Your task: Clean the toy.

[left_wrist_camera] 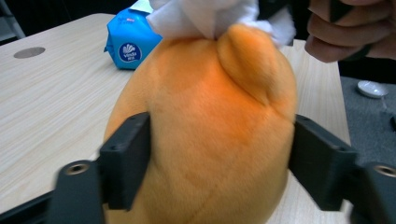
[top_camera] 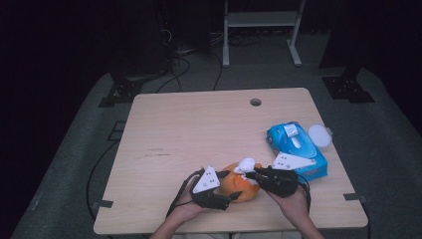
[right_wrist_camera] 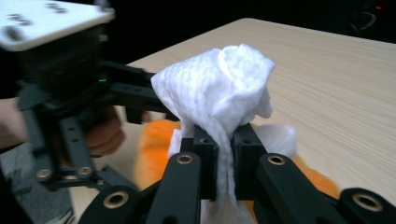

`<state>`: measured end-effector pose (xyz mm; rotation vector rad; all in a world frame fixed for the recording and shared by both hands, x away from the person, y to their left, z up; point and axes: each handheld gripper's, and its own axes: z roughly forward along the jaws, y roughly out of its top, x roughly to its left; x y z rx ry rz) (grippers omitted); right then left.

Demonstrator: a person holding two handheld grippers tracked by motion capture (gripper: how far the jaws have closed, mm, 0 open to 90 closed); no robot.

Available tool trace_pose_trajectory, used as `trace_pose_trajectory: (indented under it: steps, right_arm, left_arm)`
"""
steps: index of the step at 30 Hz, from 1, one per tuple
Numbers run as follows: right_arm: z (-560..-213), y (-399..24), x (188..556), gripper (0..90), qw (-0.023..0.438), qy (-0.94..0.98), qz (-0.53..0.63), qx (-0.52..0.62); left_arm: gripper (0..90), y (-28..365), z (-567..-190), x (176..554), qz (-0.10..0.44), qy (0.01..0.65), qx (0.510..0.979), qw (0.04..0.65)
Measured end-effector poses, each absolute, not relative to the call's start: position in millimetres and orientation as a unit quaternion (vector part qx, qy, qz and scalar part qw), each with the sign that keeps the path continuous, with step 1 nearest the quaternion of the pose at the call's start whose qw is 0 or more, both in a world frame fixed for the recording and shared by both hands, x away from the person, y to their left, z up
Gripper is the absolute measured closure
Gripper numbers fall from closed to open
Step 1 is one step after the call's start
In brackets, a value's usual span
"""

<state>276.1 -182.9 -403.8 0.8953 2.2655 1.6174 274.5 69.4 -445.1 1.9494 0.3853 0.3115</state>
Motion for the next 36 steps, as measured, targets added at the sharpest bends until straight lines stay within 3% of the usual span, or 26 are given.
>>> trace_pose_trajectory:
  steps: [8,31,36]
  right_arm:
    - [-422,-220,297,82.4,0.120,0.748,0.531,0.381]
    - [-438,-223,303,82.4,0.076,0.737,0.536,0.405]
    - [-422,-217,295,82.4,0.075,0.730,0.566,0.377]
  left_arm:
    - [31.1,75,-447,279,0.121,0.170,0.814,0.542]
    - [31.0,88,-448,285,0.106,0.190,0.806,0.550]
    - [32.1,89,-447,286,0.104,0.201,0.801,0.554]
